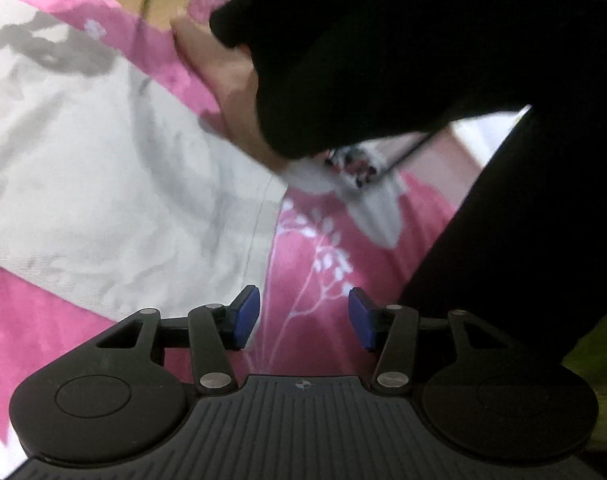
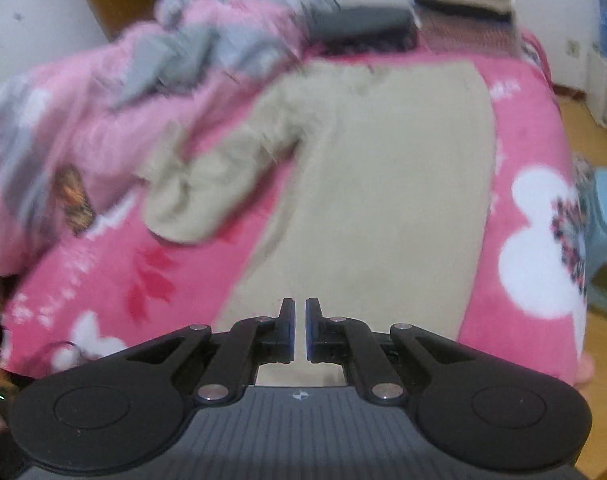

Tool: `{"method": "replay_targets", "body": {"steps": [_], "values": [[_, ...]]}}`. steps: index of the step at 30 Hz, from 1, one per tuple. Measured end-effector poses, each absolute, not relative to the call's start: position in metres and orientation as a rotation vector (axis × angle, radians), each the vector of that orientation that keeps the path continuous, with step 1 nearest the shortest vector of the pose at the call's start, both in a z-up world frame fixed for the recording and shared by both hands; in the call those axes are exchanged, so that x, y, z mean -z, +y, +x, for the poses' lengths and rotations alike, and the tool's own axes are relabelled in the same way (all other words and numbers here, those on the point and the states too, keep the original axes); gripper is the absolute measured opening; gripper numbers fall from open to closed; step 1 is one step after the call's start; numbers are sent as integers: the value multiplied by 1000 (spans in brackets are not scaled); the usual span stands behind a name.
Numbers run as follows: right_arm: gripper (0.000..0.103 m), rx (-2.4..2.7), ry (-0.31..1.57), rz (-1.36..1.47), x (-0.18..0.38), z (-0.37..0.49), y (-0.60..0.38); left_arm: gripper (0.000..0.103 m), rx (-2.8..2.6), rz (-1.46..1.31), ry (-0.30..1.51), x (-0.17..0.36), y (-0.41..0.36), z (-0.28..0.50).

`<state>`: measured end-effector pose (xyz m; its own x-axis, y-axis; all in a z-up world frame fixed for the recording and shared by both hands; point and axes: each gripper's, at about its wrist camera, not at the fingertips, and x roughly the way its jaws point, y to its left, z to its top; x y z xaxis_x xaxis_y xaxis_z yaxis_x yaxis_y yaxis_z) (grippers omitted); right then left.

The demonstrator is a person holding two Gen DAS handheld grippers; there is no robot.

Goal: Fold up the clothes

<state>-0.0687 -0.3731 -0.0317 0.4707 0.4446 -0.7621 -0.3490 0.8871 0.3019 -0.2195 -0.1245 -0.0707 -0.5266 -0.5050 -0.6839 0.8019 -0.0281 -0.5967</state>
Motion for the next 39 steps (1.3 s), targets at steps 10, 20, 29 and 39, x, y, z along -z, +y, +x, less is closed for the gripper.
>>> {"method": "replay_targets", "body": {"steps": [10,20,29,39], "values": [[5,-133,1045,191,85,-109,-432,49,1602,250,1323,77,-95,-185],[5,-86,941,199,58,-111,-440,49,1322,15,1249,67,-79,-101],[5,-100,939,272,81,-60,-404,49,1007,-119,1181,85,-104,-51],[6,28,837,409,76,-91,-415,50,916,-173,1119,90,-79,-65]]}}
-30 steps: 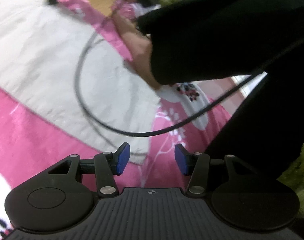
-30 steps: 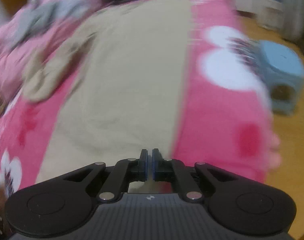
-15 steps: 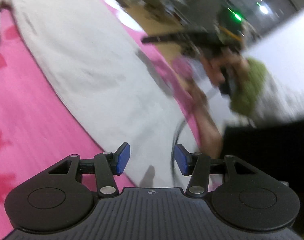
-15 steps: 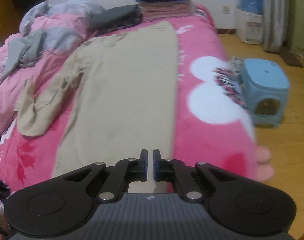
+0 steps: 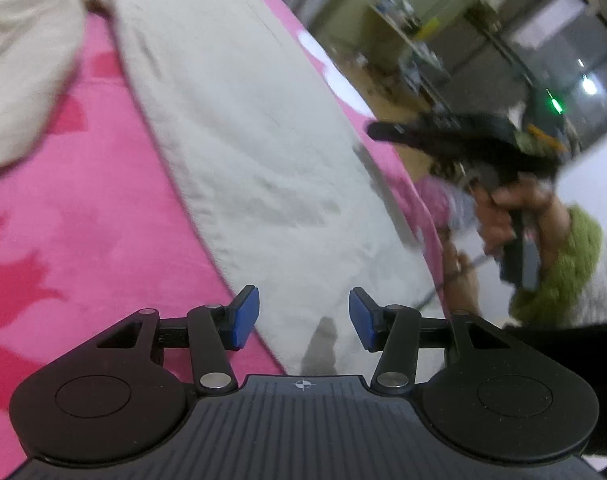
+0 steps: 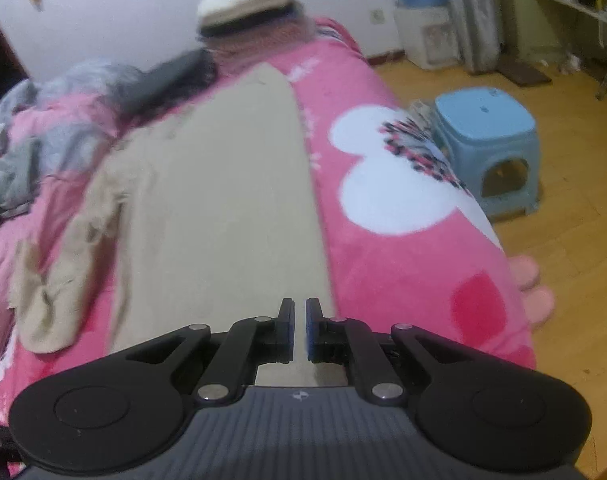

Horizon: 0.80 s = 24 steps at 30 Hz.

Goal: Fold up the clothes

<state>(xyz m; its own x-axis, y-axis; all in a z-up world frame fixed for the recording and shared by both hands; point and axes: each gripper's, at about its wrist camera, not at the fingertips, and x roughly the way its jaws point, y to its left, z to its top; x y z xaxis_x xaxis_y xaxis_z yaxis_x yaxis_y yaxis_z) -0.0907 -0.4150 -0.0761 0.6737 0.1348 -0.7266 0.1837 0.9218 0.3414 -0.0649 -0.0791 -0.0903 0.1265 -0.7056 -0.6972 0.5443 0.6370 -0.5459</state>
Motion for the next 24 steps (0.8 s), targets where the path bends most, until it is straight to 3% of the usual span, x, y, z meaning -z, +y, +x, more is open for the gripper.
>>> {"method": "replay_targets", "body": {"steps": [6,12,15,19,24], "values": [[12,-81,814,239,47,-89,-382,50,780,-201,1031,62,-43,-51],[25,-126,780,132,6,-102,-352,50,675,-212,915,27,-15,-43],[37,-104,751,108,-19,-112,-348,50,604,-194,818,5,4,-39],[39,-31,712,171,-53,-121,-352,51,498,-193,696,-21,41,-30],[39,-12,674,238,-69,-117,-340,51,418,-163,699,-23,84,-23]]}}
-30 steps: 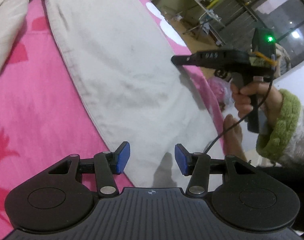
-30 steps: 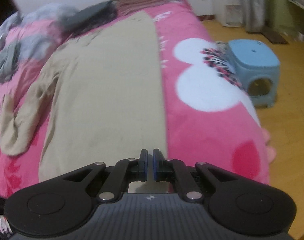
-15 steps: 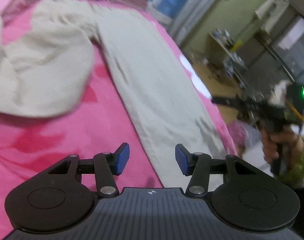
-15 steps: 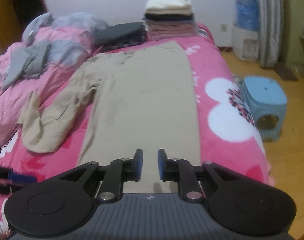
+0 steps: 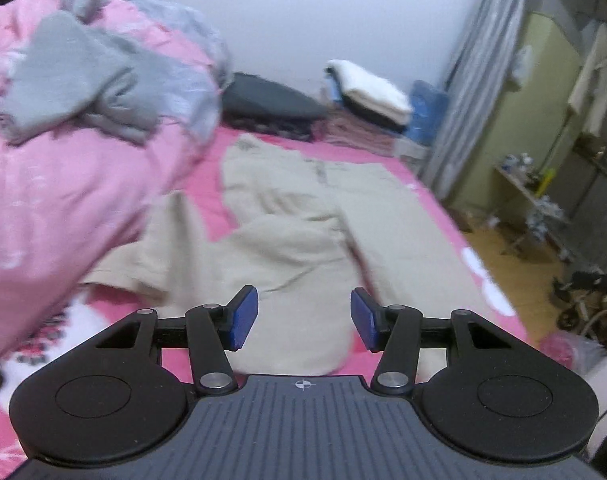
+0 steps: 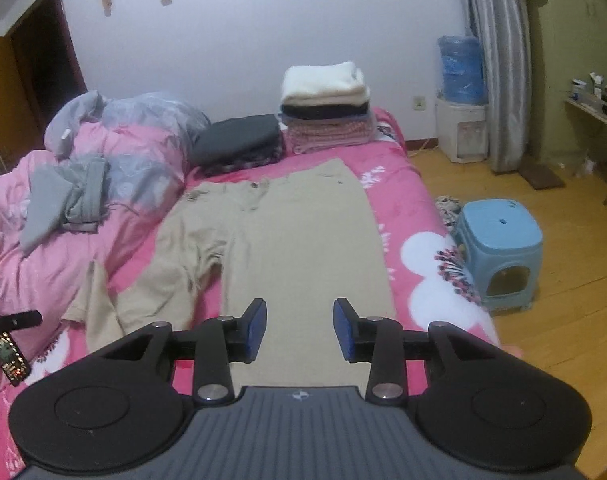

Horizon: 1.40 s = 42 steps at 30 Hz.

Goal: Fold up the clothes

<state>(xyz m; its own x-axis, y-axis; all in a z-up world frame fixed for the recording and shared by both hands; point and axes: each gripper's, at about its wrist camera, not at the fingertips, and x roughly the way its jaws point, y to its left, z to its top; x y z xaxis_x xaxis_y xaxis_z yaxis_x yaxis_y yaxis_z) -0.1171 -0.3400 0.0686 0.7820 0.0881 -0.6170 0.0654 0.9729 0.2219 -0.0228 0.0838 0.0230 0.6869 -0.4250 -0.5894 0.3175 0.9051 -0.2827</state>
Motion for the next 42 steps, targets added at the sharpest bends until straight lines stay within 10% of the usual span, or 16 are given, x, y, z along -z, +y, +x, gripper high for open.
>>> {"method": "replay_targets", "body": {"steps": [20,42], "values": [[39,-158,972,-127,63,-29,-218,51,503,-235,774,53,94,23],[40,-123,990,-602,49,-38,-200,51,641,-282,790,84,117,38]]}}
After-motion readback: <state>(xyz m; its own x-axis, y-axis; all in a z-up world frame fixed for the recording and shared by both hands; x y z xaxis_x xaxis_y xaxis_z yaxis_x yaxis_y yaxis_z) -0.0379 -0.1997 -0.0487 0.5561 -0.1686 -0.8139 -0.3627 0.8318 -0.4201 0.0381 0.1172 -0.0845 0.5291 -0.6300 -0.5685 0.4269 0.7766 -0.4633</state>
